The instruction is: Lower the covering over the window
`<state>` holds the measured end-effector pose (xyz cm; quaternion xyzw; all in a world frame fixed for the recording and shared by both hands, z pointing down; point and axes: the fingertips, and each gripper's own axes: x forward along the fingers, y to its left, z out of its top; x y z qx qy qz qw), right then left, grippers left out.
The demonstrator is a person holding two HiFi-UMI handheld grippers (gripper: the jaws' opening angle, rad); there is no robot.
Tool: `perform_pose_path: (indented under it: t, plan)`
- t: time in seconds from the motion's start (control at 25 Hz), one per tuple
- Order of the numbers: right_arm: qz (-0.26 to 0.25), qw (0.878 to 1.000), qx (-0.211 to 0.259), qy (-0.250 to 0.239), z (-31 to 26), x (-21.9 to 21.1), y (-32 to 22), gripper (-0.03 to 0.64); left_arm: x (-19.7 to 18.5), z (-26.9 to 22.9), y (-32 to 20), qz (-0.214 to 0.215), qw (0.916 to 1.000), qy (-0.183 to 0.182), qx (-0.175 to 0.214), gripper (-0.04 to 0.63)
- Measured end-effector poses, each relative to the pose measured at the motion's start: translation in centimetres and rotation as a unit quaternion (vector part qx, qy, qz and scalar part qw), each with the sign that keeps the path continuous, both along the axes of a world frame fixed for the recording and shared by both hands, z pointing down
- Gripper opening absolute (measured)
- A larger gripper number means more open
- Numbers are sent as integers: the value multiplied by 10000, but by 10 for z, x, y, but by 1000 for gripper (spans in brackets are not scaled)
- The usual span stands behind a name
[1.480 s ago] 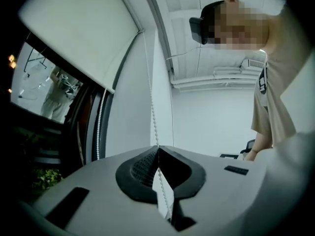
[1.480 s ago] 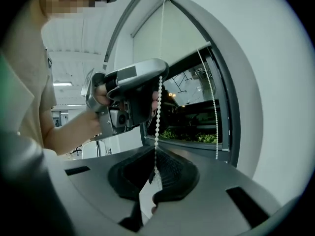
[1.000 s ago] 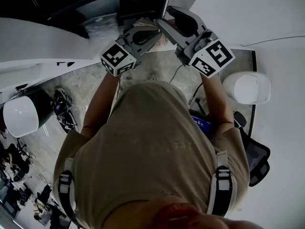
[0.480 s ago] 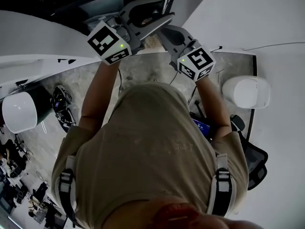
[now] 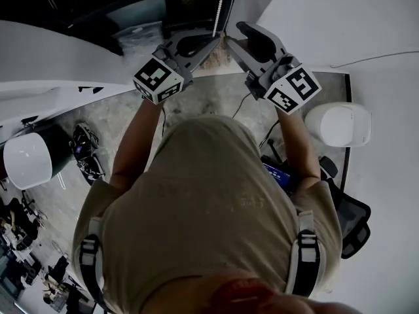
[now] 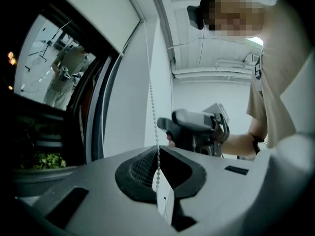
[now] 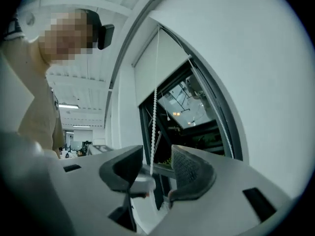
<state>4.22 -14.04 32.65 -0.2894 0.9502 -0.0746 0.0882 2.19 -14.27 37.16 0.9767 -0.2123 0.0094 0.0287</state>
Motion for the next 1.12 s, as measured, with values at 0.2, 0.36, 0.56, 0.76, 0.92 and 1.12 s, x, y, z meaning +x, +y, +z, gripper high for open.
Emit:
perform_pose_path:
  t: [0.2, 0.36, 0.56, 0.76, 0.92, 1.12]
  plan:
    - [81, 9992, 321, 220, -18, -20, 1, 86, 18, 18, 31, 199, 9996, 114, -163, 25]
    - [239, 9990, 340, 163, -17, -22, 7, 17, 8, 10, 40, 338, 9991, 218, 125, 25]
    - [202, 9959, -351, 811, 63, -28, 3, 17, -24, -47, 15, 92, 9931, 1165, 29, 210]
    - [113, 9964, -163, 819, 62, -42, 13, 17, 0, -78, -6, -76, 9970, 695, 342, 101]
    - [-47, 9959, -85, 902, 65, -44, 19, 17, -2, -70, -5, 12, 9966, 807, 138, 18]
    - [-70, 9994, -161, 297, 61, -11, 23, 133, -14, -34, -8, -461, 9977, 484, 98, 17]
